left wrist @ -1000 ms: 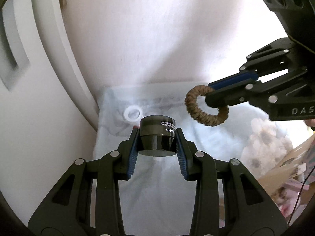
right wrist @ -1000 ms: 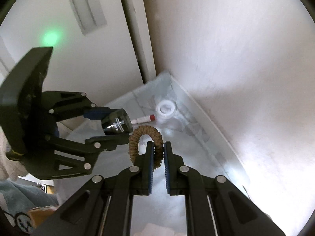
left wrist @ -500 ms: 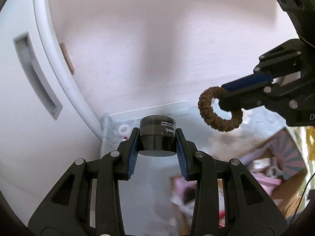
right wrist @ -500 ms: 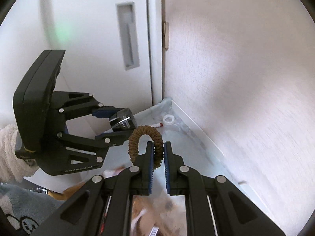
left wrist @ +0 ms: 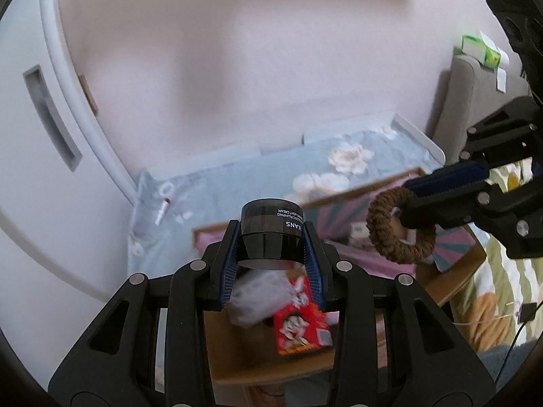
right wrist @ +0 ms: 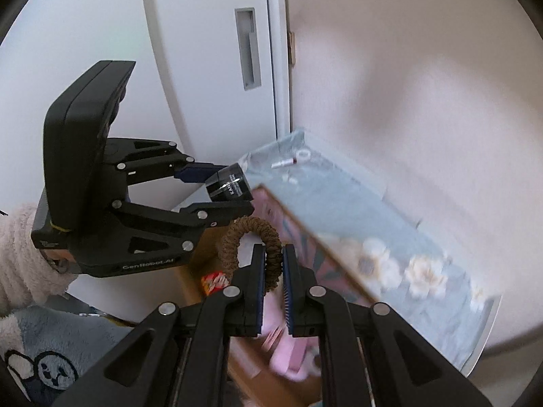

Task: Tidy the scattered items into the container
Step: 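Carry the black tube and brown hair tie over the cardboard box with both tools, then open both tools to drop the black tube and hair tie into the box, then move both tools back over the tray toward the white lip balm and tape roll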

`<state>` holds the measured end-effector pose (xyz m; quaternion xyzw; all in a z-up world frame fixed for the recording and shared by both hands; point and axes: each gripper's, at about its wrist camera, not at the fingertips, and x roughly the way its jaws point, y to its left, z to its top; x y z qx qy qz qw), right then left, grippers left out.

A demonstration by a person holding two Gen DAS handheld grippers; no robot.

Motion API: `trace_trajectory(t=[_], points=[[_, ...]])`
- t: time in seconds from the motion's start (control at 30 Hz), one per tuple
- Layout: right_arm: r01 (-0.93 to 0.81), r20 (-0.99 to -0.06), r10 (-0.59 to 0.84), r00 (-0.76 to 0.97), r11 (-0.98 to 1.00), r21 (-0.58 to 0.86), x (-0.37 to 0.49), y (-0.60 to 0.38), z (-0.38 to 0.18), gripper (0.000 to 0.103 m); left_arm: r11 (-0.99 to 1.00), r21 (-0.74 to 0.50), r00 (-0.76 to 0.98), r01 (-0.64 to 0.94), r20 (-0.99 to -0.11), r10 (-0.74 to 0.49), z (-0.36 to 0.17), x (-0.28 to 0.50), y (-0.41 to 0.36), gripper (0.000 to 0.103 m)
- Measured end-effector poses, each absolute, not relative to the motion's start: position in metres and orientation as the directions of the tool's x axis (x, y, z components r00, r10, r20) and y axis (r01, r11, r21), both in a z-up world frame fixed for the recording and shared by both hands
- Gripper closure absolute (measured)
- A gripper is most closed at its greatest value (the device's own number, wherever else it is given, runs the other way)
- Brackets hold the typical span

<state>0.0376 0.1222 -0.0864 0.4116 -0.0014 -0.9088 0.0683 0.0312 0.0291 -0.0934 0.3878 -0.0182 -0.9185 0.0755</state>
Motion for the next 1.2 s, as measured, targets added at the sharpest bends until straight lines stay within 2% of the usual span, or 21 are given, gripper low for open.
trace_trajectory(t=[0.47, 0.5, 0.53, 0.57, 0.6, 0.67, 0.73, 1.0, 1.2], points=[[0.048, -0.775, -0.126, -0.619, -0.991, 0.123, 0.068, 0.140, -0.114, 0.094, -0.989, 0.091, -0.633, 0.113, -0.761, -0.142, -0.112, 0.028, 0.053, 0.069], [0.044, -0.779, -0.117, -0.617, -0.992, 0.114, 0.067, 0.141, -0.115, 0.094, -0.992, 0.073, -0.638, 0.098, -0.761, -0.119, -0.110, 0.028, 0.052, 0.054], [0.037, -0.784, -0.109, -0.611, -0.993, 0.109, 0.067, 0.141, -0.116, 0.093, -0.993, 0.070, -0.641, 0.093, -0.759, -0.114, -0.107, 0.028, 0.052, 0.017], [0.029, -0.792, -0.109, -0.601, -0.993, 0.115, 0.066, 0.143, -0.117, 0.086, -0.991, 0.091, -0.646, 0.103, -0.751, -0.136, -0.104, 0.029, 0.052, 0.001], [0.020, -0.798, -0.107, -0.593, -0.993, 0.119, 0.065, 0.144, -0.118, 0.079, -0.986, 0.119, -0.657, 0.118, -0.735, -0.167, -0.101, 0.031, 0.052, 0.000], [-0.002, -0.802, -0.082, -0.592, -0.995, 0.103, 0.066, 0.147, -0.118, 0.041, -0.983, 0.137, -0.671, 0.119, -0.719, -0.182, -0.093, 0.033, 0.049, 0.000], [-0.022, -0.786, -0.053, -0.616, -0.996, 0.084, 0.069, 0.151, -0.114, 0.031, -0.982, 0.134, -0.660, 0.130, -0.728, -0.187, -0.091, 0.030, 0.042, 0.000], [-0.087, -0.773, -0.030, -0.634, -0.990, 0.110, 0.067, 0.172, -0.105, 0.029, -0.979, 0.103, -0.628, 0.174, -0.754, -0.191, -0.101, 0.021, 0.015, 0.000], [-0.093, -0.777, -0.037, -0.629, -0.988, 0.122, 0.057, 0.176, -0.103, 0.029, -0.970, 0.151, -0.619, 0.189, -0.749, -0.238, -0.108, 0.025, 0.003, 0.000]])
